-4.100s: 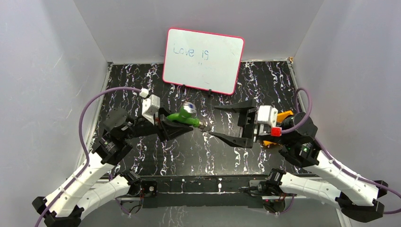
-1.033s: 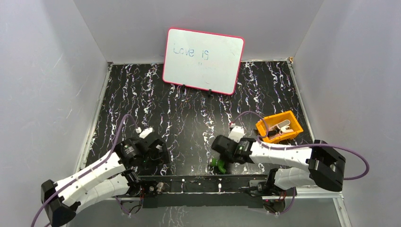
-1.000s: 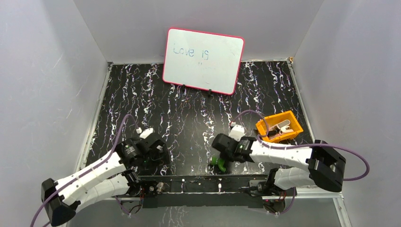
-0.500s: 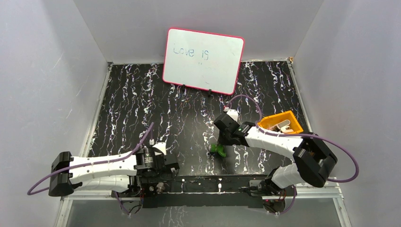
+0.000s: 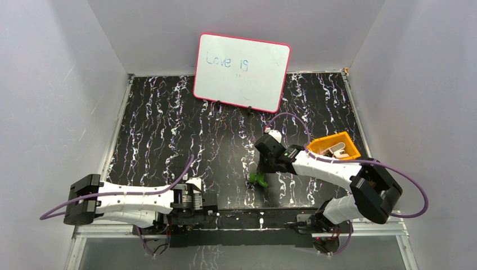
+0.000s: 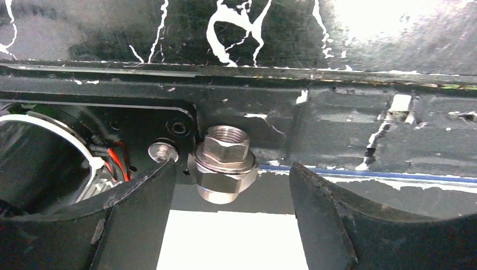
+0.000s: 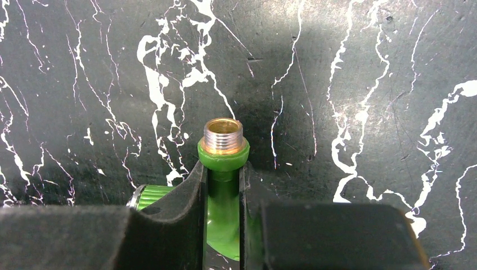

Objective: Install the water faucets
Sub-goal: Screw the water faucet onto the adaptor.

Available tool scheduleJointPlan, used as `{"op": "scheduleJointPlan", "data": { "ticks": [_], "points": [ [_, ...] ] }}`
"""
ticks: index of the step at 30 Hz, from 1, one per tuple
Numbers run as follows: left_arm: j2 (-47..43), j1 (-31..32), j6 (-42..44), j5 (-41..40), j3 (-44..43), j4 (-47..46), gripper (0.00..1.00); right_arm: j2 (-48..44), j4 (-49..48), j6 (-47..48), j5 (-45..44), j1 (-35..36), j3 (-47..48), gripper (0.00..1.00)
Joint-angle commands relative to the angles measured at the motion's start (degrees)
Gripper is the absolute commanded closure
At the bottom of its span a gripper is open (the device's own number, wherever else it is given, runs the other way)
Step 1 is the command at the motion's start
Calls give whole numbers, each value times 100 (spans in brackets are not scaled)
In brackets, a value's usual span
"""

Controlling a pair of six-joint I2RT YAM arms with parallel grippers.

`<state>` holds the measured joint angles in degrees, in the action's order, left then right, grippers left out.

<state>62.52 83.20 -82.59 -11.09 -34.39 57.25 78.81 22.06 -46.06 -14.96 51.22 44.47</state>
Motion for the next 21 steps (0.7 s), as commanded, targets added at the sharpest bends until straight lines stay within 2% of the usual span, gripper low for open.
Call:
{"op": "scheduleJointPlan", "data": {
  "ticks": [1,4,10,13,16,19,21],
  "points": [
    [-67,73,-209,63,170,155,31,-136,-141,62,23,-33,151,100],
    [-92,74,-102,62,284,-175,45,-97,-120,61,35,-35,212,100],
    [324,74,352,201,284,-857,68,-140,-55,68,-26,-33,297,100],
    [427,74,724,-237,-182,-756,80,-264,66,131,-84,-42,382,100],
    [362,57,1146,-855,-768,-641,88,-505,79,197,-122,-43,341,100],
    [282,4,2159,-1479,-1297,-998,93,-920,-58,186,-177,-42,140,100],
    [295,-215,2868,-1580,-1414,-1455,93,-1142,-193,170,-160,-42,-17,100]
  ]
}}
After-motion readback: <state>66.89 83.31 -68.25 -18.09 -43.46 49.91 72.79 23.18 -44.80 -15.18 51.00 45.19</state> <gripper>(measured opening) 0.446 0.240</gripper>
